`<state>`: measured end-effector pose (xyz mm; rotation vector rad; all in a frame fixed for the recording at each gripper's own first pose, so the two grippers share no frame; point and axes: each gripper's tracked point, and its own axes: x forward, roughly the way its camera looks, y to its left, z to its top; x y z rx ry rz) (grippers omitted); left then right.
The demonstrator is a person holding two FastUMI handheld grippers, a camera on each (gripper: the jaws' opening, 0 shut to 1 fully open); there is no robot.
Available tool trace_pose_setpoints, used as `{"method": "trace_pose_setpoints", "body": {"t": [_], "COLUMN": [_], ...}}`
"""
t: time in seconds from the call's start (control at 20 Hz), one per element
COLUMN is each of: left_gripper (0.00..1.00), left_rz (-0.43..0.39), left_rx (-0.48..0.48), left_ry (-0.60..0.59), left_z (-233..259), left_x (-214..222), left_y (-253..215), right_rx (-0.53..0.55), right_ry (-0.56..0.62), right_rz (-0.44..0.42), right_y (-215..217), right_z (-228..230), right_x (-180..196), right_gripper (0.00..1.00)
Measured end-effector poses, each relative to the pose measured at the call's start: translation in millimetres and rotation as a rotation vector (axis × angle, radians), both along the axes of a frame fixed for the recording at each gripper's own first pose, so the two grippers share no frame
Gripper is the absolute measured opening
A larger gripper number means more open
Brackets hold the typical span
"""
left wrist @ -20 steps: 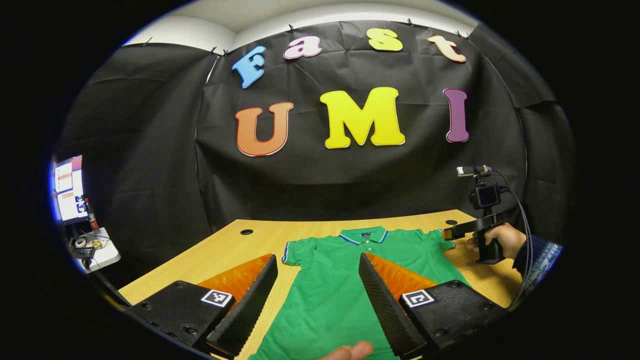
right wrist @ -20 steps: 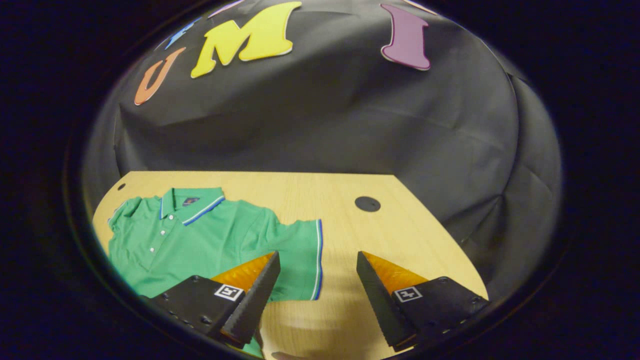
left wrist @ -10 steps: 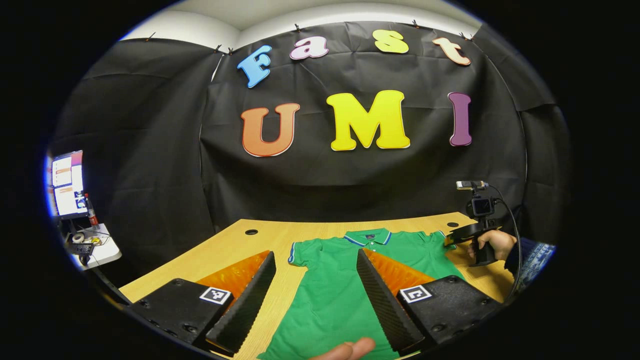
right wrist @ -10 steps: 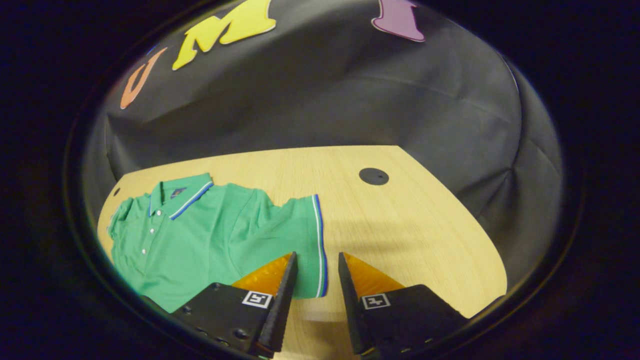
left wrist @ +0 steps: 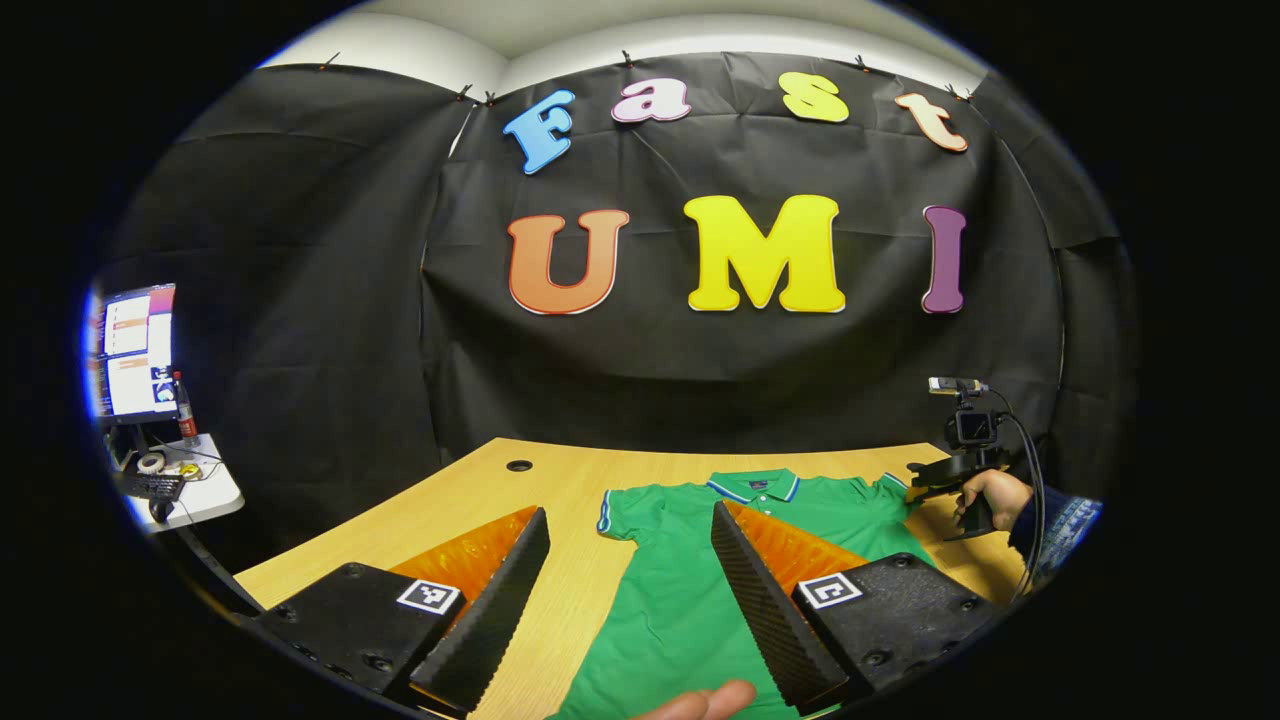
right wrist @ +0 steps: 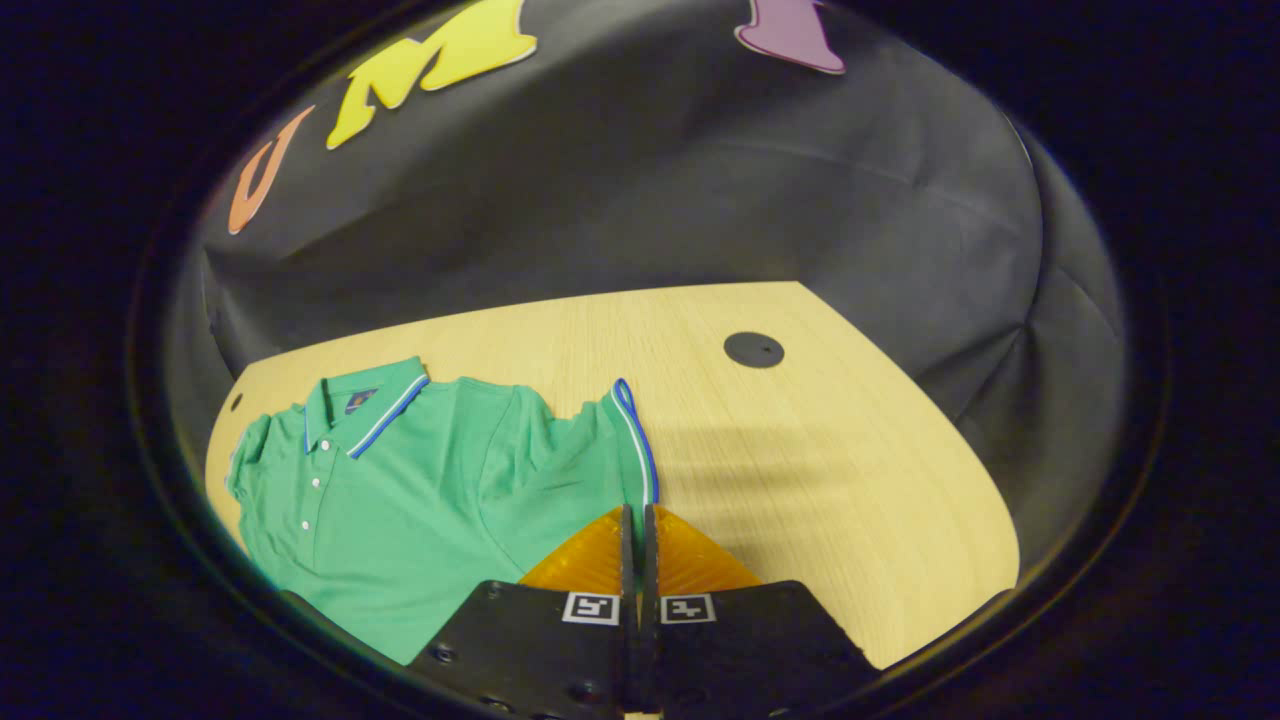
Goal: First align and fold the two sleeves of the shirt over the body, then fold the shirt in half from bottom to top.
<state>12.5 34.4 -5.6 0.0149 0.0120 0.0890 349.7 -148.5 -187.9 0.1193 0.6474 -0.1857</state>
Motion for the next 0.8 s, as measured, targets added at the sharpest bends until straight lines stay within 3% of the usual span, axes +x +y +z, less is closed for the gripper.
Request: {"method": "trace_pose_setpoints", "body": {"t": [0.2, 0.4, 0.65, 0.7, 0.8], "left_gripper": [1.0, 1.0, 1.0, 1.0, 1.0], "left_rz": [0.019, 0.038, 0.04, 0.033, 0.027], "left_rx": [-0.02, -0.01, -0.007, -0.003, -0.002], "left_ry": [0.0, -0.007, -0.004, -0.012, -0.008], "left_z": [1.9, 3.4, 2.9, 5.4, 3.5], "left_x": [0.3, 0.2, 0.2, 0.9, 1.7], "left_y": [12.4, 22.1, 19.3, 16.7, 12.5], "right_rx": [-0.092, -0.193, -0.236, -0.234, -0.229], "right_ry": [-0.058, -0.1, -0.154, -0.176, -0.233], "right_rz": [0.033, 0.121, 0.252, 0.276, 0.318], "right_y": [17.4, 57.3, 123.2, 134.4, 155.7], "right_z": [30.5, 47.3, 62.3, 70.7, 87.8], "right_x": [0.1, -1.6, -14.9, -18.2, -27.6], "right_gripper": [0.0, 0.0, 0.01, 0.05, 0.41]}}
